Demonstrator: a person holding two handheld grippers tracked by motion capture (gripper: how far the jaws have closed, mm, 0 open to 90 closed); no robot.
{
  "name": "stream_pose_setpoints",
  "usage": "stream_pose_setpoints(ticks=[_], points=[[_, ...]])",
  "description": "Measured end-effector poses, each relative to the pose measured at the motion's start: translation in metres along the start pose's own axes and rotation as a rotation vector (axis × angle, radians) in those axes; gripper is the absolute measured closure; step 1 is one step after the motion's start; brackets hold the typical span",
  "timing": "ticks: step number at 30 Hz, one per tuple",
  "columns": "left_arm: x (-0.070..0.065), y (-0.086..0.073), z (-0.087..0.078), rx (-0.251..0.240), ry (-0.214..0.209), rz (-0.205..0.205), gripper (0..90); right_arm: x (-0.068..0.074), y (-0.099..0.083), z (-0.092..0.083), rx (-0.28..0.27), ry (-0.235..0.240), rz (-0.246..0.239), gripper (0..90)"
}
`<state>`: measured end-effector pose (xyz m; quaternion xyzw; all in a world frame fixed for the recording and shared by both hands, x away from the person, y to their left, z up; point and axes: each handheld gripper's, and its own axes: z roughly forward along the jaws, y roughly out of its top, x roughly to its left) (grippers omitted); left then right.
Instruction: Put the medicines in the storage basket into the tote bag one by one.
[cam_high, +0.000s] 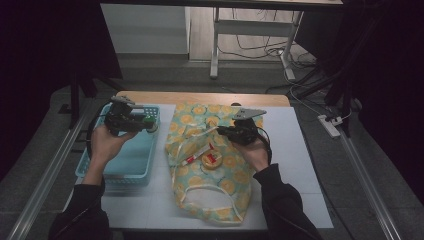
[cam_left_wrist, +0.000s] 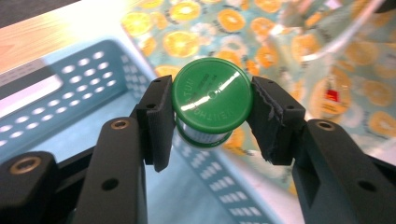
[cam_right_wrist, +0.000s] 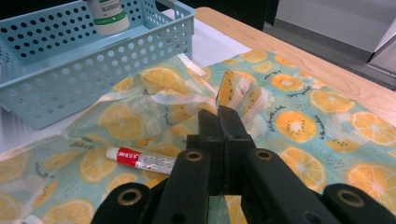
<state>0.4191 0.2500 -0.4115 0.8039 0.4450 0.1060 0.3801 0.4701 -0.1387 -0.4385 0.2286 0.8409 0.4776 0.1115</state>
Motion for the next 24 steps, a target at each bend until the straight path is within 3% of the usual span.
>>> stream_pose_setpoints(ticks=[15, 24], points=[[-0.044, 0.012, 0.005, -0.001, -0.102, 0.101, 52.1, 0.0, 0.0, 0.0, 0.0, -0.001, 0.0, 90.0], [-0.069, 0.016, 0.018, 0.002, -0.166, 0.154, 52.1, 0.0, 0.0, -0.001, -0.002, 0.0, -0.002, 90.0]])
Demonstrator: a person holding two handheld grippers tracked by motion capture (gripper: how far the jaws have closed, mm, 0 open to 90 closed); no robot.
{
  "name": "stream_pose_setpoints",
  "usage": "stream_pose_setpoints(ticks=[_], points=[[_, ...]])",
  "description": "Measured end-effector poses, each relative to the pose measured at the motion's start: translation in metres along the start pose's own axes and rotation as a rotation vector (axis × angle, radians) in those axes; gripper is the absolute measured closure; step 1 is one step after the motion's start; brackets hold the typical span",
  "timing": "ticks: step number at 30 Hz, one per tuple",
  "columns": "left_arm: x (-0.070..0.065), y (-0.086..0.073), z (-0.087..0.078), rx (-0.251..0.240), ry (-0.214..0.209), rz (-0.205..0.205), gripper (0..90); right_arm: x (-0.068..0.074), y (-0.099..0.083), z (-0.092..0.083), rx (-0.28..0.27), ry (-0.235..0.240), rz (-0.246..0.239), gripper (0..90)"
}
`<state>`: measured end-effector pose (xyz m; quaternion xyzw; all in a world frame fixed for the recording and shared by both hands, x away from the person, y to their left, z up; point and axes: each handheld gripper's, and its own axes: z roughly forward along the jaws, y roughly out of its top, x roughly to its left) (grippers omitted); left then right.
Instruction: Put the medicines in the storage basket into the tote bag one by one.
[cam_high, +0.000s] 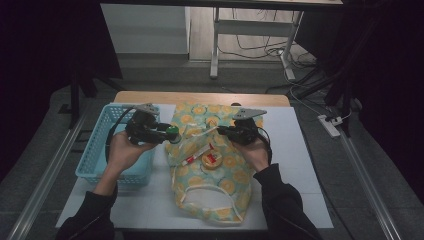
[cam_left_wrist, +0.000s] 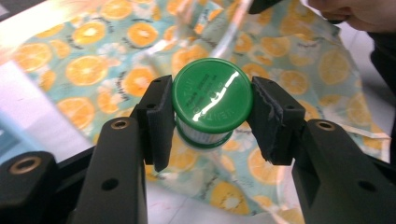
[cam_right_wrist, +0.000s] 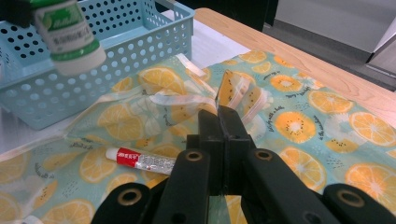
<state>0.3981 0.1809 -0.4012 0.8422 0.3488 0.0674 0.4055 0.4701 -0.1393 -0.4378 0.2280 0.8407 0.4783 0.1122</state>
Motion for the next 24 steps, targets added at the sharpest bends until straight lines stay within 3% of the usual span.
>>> stream_pose_setpoints(ticks=[11, 24], points=[[-0.026, 0.009, 0.026, 0.012, -0.043, 0.073, 52.1, 0.0, 0.0, 0.0, 0.0, 0.001, 0.0, 90.0], [-0.05, 0.019, 0.065, 0.023, -0.06, 0.15, 52.0, 0.0, 0.0, 0.0, 0.001, 0.001, 0.0, 90.0]])
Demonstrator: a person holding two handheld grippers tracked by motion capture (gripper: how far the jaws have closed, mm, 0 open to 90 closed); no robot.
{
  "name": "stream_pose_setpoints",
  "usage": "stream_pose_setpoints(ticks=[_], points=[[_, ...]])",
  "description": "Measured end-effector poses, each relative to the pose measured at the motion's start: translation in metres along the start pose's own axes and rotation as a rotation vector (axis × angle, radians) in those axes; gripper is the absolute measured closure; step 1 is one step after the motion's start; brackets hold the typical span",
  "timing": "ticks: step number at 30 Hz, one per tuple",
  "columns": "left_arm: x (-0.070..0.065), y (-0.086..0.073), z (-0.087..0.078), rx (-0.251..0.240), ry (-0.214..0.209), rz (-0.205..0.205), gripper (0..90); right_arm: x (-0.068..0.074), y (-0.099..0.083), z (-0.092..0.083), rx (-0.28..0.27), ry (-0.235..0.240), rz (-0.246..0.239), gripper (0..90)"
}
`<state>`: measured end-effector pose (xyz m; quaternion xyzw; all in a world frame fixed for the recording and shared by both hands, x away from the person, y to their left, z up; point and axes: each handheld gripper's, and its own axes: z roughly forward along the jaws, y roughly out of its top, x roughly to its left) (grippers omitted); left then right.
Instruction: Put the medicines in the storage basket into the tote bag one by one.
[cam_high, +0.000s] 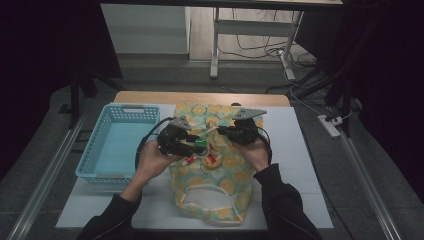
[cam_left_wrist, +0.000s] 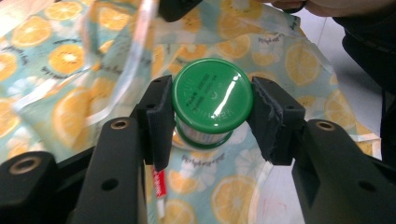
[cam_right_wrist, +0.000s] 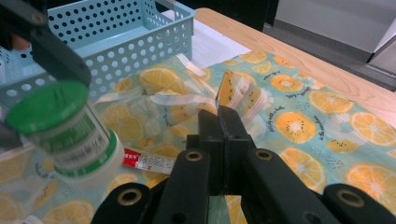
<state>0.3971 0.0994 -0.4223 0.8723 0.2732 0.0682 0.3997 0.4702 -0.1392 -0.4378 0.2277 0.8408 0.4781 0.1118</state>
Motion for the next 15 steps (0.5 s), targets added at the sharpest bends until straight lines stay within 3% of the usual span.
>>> stream_pose_setpoints(ticks=[5, 15], points=[[-0.006, 0.005, 0.014, 0.031, 0.013, 0.034, 52.1, 0.0, 0.0, 0.0, -0.002, -0.001, 0.0, 90.0], [-0.007, 0.004, 0.041, 0.067, 0.061, 0.064, 52.0, 0.0, 0.0, 0.0, -0.005, -0.002, -0.001, 90.0]])
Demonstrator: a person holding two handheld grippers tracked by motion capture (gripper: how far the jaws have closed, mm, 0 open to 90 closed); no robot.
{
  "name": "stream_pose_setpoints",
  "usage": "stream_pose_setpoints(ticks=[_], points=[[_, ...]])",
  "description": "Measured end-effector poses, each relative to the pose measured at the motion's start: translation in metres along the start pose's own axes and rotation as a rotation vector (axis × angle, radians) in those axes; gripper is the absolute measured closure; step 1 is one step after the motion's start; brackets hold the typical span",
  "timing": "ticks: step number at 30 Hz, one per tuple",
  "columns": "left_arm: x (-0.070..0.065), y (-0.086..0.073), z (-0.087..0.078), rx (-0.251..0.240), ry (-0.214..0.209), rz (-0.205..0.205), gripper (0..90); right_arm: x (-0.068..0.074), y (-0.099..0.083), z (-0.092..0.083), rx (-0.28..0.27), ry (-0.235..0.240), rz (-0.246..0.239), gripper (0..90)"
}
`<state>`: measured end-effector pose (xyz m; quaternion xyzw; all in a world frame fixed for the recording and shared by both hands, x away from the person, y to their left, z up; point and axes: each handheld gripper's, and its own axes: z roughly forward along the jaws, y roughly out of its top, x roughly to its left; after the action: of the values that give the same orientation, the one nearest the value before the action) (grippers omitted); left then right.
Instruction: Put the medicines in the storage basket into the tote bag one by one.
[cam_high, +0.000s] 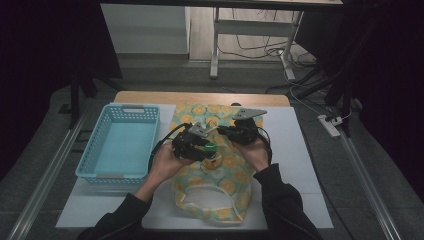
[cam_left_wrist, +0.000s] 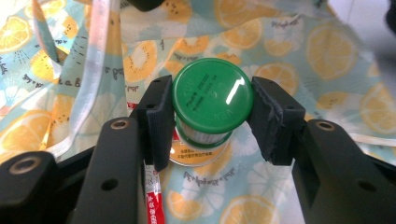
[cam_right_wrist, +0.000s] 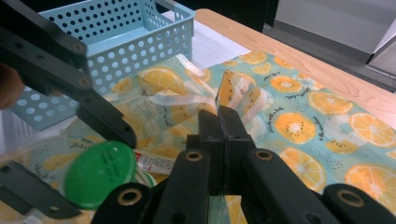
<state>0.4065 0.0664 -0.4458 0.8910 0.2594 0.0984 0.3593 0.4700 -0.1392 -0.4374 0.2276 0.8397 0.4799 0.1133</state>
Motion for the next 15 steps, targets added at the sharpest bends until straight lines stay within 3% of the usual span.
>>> stream_pose_setpoints(ticks=[6, 15], points=[[0.003, -0.002, 0.012, 0.014, 0.024, 0.0, 52.0, 0.0, 0.0, 0.0, 0.002, 0.001, -0.001, 90.0], [0.008, -0.006, 0.028, 0.024, 0.026, -0.024, 51.9, 0.001, 0.0, 0.001, 0.003, 0.003, -0.005, 90.0]])
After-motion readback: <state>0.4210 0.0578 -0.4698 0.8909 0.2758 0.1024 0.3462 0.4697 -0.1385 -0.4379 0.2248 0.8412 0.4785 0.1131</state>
